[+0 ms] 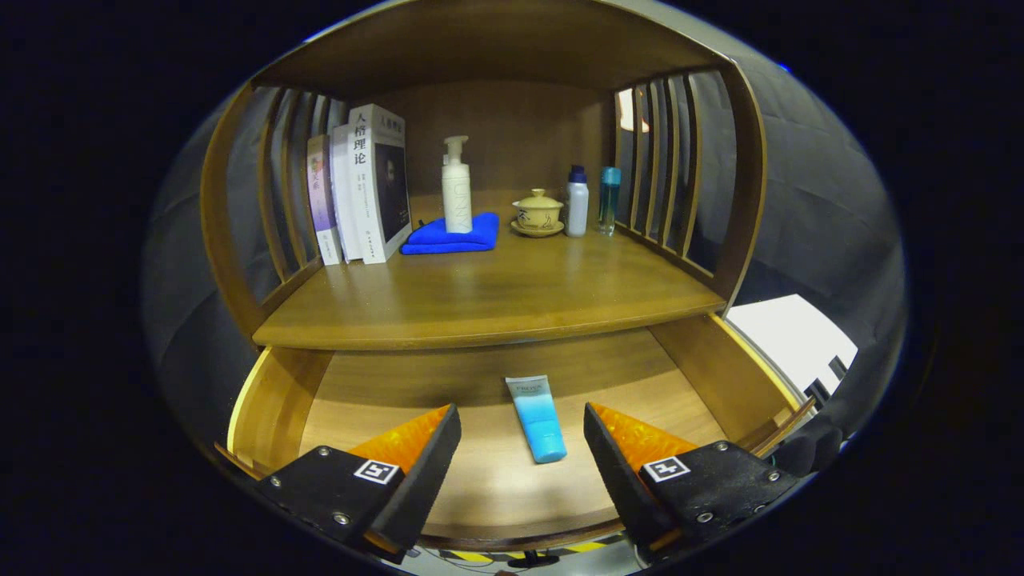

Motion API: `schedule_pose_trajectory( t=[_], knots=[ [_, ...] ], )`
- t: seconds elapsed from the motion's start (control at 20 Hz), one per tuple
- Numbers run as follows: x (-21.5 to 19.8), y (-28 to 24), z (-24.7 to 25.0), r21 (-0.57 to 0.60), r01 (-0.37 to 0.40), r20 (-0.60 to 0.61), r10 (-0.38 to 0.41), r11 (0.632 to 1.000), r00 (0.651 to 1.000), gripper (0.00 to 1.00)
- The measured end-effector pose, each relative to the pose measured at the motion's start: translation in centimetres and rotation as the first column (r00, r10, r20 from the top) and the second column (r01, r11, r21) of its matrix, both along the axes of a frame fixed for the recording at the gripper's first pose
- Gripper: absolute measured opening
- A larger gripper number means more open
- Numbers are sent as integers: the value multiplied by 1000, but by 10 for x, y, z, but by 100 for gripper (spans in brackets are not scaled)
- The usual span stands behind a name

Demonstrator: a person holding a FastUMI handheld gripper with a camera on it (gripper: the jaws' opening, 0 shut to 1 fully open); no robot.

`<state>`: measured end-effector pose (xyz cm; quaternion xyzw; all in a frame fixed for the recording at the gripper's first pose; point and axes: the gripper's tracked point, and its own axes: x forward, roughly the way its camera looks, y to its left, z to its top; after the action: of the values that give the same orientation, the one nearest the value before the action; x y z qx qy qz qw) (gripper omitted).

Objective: Pull open the drawer, take out the items inside it, and place them on the countertop above the cabinet.

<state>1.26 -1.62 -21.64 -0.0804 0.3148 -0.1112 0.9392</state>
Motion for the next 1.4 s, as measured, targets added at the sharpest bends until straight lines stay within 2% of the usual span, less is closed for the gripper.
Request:
schedule_pose_trajectory(
  t=[0.25,0.55,0.75,0.9,1.15,1.4],
  knots=[
    [8,-21,-22,-68,21,-155,-31,997,987,95],
    [17,-34,-33,-127,31,-318,-70,991,946,96],
    [25,-37,-47,-110,16,-390,-59,994,919,95],
    [28,-32,-63,-40,7,-419,-24,999,908,95],
    [36,-46,-70,-16,58,-463,-59,998,884,88],
    [32,-52,-84,1,63,-518,-53,998,854,82]
  ],
)
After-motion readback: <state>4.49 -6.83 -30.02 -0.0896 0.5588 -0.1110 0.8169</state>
